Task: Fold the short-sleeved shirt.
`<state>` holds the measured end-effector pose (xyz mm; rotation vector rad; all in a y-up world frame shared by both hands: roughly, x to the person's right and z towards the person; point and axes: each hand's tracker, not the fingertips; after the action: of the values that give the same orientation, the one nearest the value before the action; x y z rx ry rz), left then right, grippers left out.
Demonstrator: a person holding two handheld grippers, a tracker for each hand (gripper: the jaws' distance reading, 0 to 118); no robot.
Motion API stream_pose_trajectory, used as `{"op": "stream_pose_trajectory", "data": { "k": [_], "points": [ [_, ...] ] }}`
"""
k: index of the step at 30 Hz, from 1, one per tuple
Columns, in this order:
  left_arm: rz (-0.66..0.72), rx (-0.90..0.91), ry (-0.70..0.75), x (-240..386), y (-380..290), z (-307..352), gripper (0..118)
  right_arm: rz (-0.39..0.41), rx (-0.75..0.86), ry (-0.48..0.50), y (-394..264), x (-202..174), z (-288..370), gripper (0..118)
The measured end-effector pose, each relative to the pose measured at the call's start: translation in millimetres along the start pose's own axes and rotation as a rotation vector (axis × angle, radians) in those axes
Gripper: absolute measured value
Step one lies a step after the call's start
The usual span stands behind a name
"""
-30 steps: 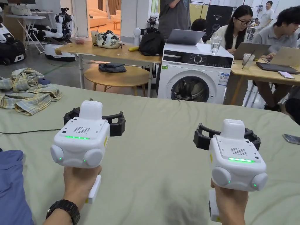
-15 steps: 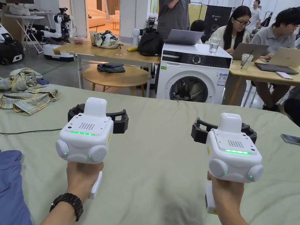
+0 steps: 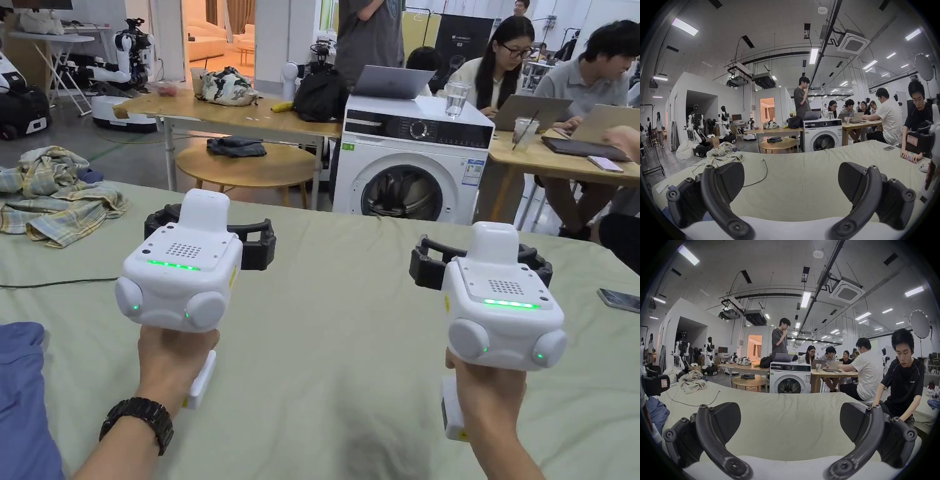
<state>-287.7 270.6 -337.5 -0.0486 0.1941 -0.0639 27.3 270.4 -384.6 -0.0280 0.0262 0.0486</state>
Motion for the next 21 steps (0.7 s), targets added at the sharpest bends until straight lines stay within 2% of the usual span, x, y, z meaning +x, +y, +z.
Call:
{"op": "stream_pose_trajectory", "data": {
  "k": [10, 21],
  "points": [
    [0.047, 0.0, 0.02, -3, -1, -2, 114, -0.026, 0.018, -0.005, 11, 3, -2, 118],
    [0.013, 0.041, 0.015, 2, 4, 11, 114, 0.008, 0.014, -0.012, 2, 2, 2, 118]
  ]
}}
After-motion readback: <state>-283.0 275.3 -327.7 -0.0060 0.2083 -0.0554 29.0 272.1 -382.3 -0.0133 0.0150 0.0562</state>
